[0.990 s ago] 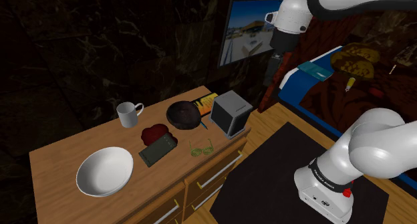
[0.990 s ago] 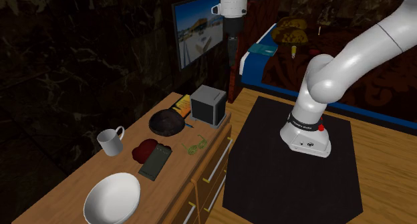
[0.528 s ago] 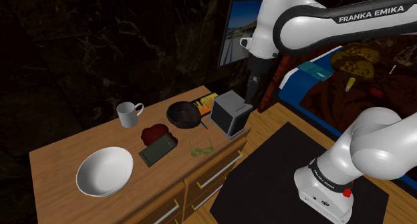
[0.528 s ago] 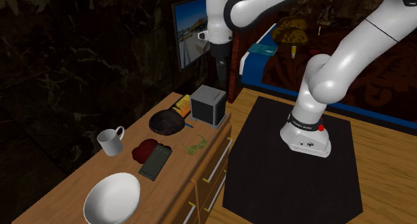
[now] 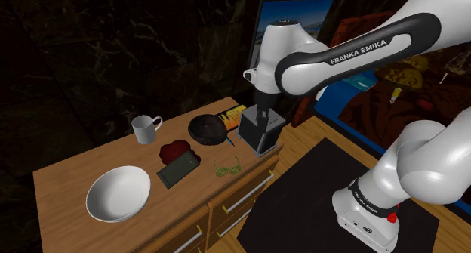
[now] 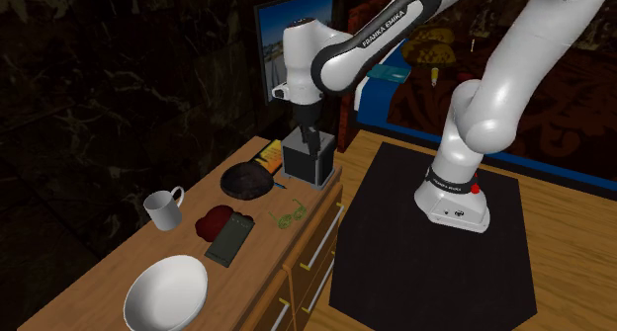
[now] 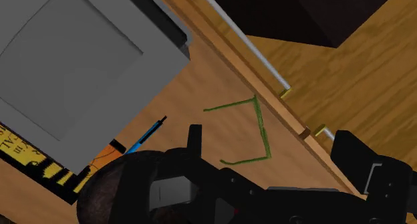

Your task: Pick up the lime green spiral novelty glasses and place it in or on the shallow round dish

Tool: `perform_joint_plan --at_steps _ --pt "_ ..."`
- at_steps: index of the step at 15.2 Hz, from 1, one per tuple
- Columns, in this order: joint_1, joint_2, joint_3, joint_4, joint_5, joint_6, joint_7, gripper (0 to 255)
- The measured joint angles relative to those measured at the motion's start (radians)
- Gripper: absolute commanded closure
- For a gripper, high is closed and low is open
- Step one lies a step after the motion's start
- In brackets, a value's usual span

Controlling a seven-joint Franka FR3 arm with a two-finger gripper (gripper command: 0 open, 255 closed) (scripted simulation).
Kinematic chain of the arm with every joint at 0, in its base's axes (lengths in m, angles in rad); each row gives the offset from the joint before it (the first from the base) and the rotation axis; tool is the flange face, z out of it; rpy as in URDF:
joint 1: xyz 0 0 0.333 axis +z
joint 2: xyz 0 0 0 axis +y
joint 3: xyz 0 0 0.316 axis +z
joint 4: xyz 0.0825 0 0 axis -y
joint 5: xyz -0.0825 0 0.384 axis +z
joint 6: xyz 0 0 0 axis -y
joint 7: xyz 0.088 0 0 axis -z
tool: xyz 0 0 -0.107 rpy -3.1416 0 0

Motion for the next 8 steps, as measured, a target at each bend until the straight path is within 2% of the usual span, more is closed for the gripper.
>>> perform_joint_plan --at_steps 8 --pt "0.05 0.285 0.054 0.05 -0.064 0.234 -0.056 0"
